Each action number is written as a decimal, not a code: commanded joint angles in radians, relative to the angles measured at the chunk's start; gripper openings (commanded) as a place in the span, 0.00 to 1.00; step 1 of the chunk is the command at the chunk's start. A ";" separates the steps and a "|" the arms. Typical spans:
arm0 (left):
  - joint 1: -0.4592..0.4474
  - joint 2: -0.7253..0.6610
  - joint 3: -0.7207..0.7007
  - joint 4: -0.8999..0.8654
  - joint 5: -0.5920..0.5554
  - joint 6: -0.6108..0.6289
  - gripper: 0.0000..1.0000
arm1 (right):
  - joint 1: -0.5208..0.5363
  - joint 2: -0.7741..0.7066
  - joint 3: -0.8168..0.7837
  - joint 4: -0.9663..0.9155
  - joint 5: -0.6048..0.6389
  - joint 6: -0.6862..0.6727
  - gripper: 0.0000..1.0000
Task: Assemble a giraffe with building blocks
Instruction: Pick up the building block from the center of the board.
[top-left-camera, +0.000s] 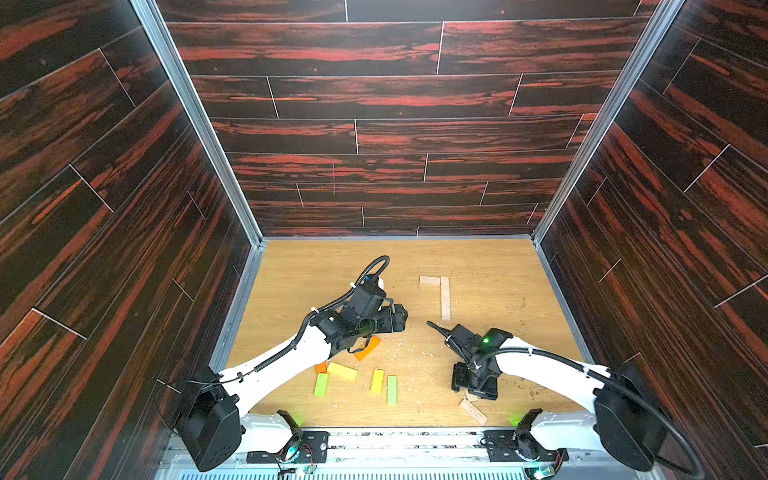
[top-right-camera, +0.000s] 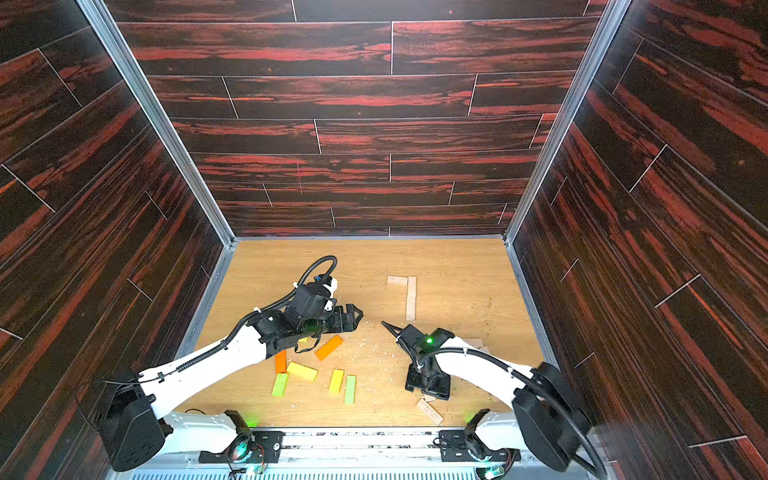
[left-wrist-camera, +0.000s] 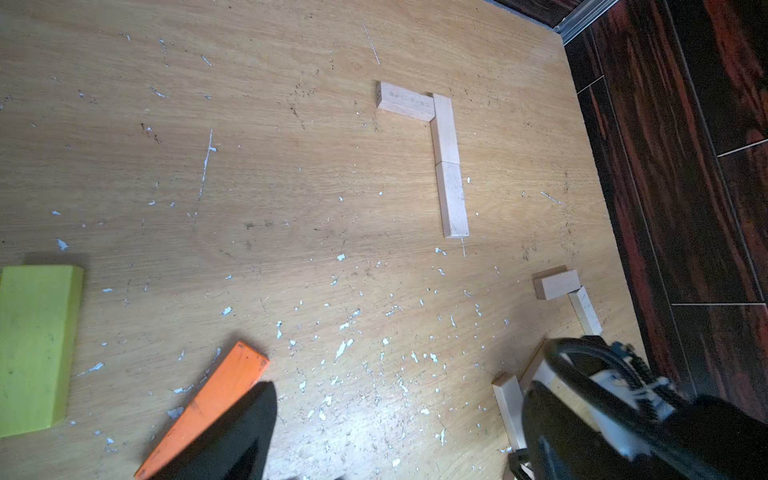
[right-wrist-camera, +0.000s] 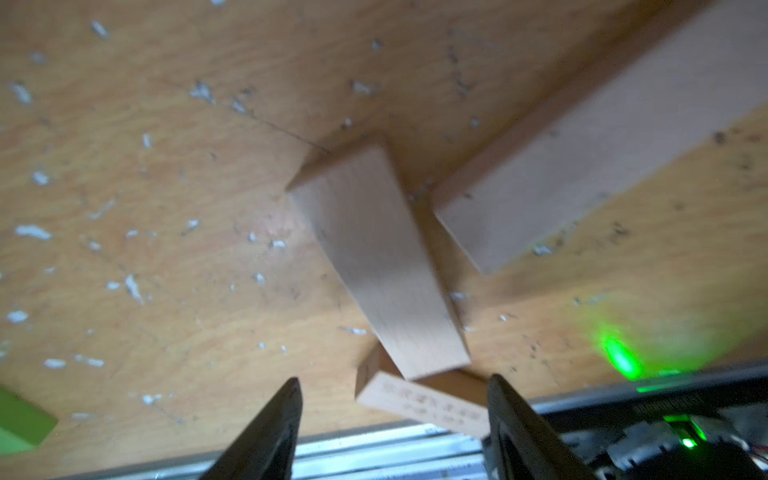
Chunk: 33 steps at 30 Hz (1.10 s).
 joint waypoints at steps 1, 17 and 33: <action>-0.004 -0.009 0.012 -0.016 -0.023 -0.006 0.95 | -0.006 0.031 -0.013 0.010 0.001 -0.015 0.70; -0.004 0.014 0.043 -0.043 -0.033 0.004 0.95 | -0.060 0.121 -0.018 0.091 0.004 -0.120 0.49; -0.004 0.015 0.061 -0.071 -0.059 0.020 0.95 | -0.167 0.327 0.228 0.107 0.041 -0.291 0.22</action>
